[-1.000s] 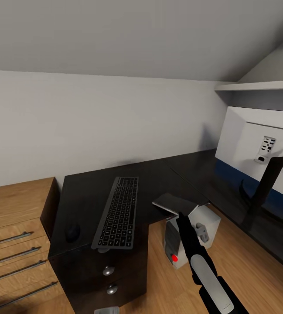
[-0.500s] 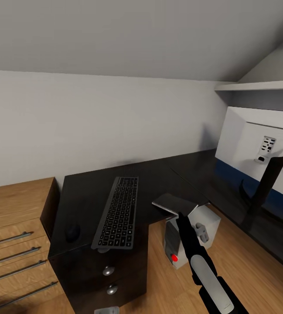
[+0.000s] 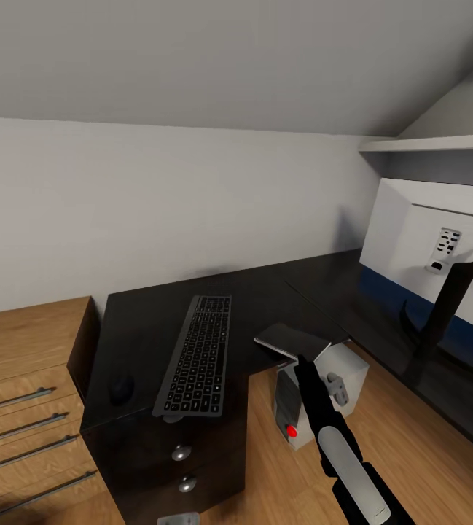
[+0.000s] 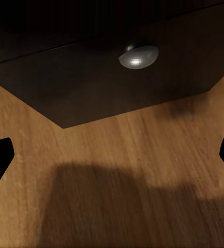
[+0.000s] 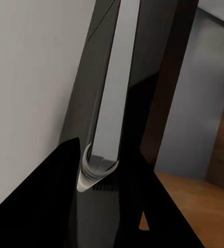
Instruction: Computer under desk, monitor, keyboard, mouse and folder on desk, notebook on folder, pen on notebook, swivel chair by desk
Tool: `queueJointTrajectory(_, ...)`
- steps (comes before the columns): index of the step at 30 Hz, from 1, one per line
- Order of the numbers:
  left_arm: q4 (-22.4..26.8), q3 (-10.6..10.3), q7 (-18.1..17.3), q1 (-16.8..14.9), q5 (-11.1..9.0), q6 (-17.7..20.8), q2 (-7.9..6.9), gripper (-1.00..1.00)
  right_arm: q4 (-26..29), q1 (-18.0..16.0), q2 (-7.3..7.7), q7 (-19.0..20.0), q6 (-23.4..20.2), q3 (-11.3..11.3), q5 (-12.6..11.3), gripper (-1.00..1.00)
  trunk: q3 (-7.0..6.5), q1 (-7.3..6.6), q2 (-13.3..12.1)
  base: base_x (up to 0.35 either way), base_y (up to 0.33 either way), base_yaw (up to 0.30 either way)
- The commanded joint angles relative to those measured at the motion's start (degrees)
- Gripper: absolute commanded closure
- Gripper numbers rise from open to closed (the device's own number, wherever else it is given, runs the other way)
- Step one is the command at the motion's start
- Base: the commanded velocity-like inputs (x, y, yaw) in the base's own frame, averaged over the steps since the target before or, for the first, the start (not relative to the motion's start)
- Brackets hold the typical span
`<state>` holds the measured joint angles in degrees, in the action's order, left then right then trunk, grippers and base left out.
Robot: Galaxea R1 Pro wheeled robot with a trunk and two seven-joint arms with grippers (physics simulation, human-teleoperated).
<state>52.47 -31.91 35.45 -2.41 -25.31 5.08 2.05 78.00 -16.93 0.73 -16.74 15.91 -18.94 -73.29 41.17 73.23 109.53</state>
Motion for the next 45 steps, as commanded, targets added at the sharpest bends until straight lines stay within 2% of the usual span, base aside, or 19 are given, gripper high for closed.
queueJointTrajectory(1, 0.09, -0.17, 0.41, -0.05, -0.18, 0.28, -0.03, -1.0, -1.39, -0.04, 0.07, -0.13, 0.71, -0.21, -1.59, 1.0, 0.06, 0.0, 0.02, 0.0, 0.0, 0.0)
queueJointTrajectory(10, 0.09, -0.17, 0.36, -0.03, -0.18, 0.28, -0.09, -1.0, -1.36, -0.04, 0.19, -0.13, 0.64, 0.02, -1.44, 1.0, 0.06, 0.0, 0.02, 0.0, 0.0, 0.0)
queueJointTrajectory(11, 0.09, -0.17, 0.37, -0.04, -0.18, 0.28, -0.08, -1.0, -1.36, -0.04, 0.2, -0.13, 0.63, 0.04, -1.43, -1.0, 0.06, 0.0, 0.02, 0.0, 0.0, 0.0)
queueJointTrajectory(26, 0.09, -0.17, 0.33, -0.04, -0.18, 0.28, -0.11, -1.0, -1.41, -0.04, 0.15, 0.11, 0.7, -0.04, -1.42, -1.0, 0.06, 0.0, 0.02, -0.005, 0.0, 0.0)
queueJointTrajectory(45, 0.01, -0.17, 0.33, -0.05, -0.26, 0.28, -0.04, -1.0, -1.45, -0.04, 0.15, 0.13, 0.69, -0.04, -1.42, -1.0, 0.06, 0.0, 0.02, -0.195, -0.048, 0.0)
